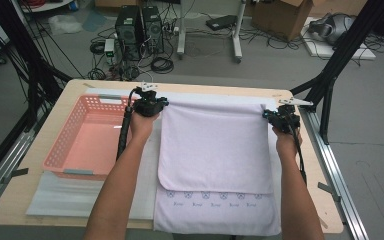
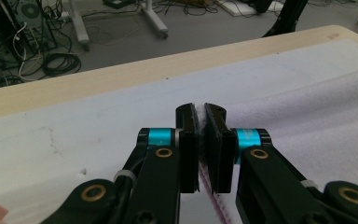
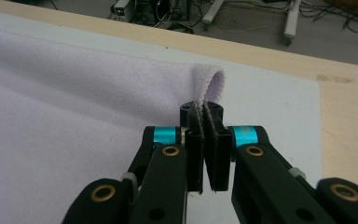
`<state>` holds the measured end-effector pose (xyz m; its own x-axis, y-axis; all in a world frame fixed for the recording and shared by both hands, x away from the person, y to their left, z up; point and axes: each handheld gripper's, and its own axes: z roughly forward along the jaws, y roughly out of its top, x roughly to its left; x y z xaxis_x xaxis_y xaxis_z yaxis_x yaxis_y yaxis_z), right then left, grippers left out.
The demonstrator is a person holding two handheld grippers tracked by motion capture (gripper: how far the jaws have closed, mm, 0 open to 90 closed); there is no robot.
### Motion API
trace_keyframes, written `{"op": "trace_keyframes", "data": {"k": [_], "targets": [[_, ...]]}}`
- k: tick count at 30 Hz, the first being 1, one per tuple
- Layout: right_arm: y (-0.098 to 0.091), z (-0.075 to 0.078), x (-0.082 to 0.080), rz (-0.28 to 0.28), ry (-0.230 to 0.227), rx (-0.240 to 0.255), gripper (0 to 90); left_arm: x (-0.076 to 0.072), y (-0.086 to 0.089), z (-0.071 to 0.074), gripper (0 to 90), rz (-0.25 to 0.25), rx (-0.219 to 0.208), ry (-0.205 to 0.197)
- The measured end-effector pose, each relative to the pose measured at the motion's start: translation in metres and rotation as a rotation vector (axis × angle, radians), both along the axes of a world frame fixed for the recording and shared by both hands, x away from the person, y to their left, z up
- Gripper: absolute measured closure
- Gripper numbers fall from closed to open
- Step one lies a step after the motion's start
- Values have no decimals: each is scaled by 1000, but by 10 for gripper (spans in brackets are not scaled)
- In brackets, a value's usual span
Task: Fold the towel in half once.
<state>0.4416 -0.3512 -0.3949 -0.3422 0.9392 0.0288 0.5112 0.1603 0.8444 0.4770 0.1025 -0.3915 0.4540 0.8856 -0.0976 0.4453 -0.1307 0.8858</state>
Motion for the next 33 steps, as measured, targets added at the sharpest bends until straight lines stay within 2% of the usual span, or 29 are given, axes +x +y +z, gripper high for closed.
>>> {"op": "trace_keyframes", "data": {"k": [4,6,8,9,10,11,12,15,17,18,20,23,25,26,27,28,30,33], "targets": [[6,-1,5,-21,-13,-15,877,3,2,-3,842,7,-3,-13],[8,-1,6,-30,-13,-5,876,3,3,-4,842,7,-10,-16],[10,0,6,-39,-15,-3,860,3,2,-5,832,-17,-13,-12],[11,0,5,-46,-15,0,826,2,1,-6,799,-24,-28,-13],[11,0,5,-55,-8,13,751,0,1,-6,730,-11,-37,-18],[10,0,5,-65,-1,18,731,-1,1,-6,646,-3,-43,-15],[9,0,4,-66,3,19,727,-2,2,-5,607,3,-62,-10],[6,5,-2,-55,6,26,719,-9,4,-3,569,-1,-85,-7],[5,8,-6,-39,12,38,710,-13,5,-2,566,-16,-93,32],[5,9,-9,-37,16,42,708,-14,5,-2,555,-22,-96,30],[5,11,-14,-26,20,52,706,-24,5,-1,568,-16,-115,-13],[5,12,-23,-13,35,46,704,-35,5,-2,563,-31,-120,-3],[5,14,-30,-2,33,43,701,-46,4,-5,554,-34,-137,-18],[5,15,-34,4,33,40,698,-49,3,-5,538,-40,-139,-1],[5,15,-36,8,32,38,694,-53,1,-7,500,-45,-143,-5],[4,16,-40,13,33,37,689,-60,0,-8,484,-42,-149,-29],[3,17,-48,23,28,50,662,-68,-2,-10,476,-51,-139,-32],[0,16,-61,58,30,53,637,-82,-5,-15,459,-55,-99,-50]]}}
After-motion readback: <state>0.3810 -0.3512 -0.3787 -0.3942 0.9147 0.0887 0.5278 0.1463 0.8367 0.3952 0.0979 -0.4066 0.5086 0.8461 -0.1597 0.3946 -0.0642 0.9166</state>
